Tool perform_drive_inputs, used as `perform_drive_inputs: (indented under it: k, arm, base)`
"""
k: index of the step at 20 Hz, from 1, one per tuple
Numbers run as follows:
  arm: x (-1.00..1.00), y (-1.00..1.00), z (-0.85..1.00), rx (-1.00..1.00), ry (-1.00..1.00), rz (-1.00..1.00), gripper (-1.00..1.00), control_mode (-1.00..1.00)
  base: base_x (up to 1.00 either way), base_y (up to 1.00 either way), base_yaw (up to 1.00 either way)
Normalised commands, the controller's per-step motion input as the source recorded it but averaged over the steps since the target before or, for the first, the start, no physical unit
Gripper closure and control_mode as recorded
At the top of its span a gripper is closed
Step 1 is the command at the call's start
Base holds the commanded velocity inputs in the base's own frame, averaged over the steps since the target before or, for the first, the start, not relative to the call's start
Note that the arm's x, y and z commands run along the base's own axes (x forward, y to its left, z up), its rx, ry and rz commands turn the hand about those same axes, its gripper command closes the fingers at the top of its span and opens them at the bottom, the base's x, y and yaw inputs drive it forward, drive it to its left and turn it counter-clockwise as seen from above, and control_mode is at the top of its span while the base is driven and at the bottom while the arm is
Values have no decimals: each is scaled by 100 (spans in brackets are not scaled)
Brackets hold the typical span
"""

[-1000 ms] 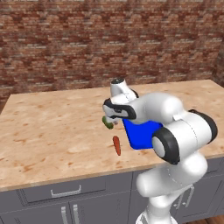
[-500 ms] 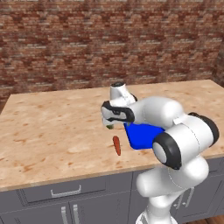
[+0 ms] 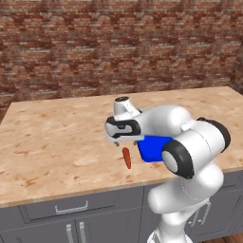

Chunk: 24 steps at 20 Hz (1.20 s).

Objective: Place the two vegetables and bowl onto the tray for setting up a vegetable dip station.

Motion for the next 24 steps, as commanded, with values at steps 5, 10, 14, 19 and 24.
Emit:
perform_drive_inputs:
  k: [5,10,14,19,24]
  arm:
    - [2,12,-31,0,6,-11,-100,-100]
    - [3,3,-29,0,7,-11,-100,-100]
    - [4,0,-29,0,3,-10,-100,-100]
    - [4,0,-25,0,3,-8,-100,-100]
    - [2,0,-23,0,0,-5,-100,-100]
  base:
    - [0,0,0]
    - [0,0,0]
    - [0,0,0]
    - [0,0,0]
    - [0,0,0]
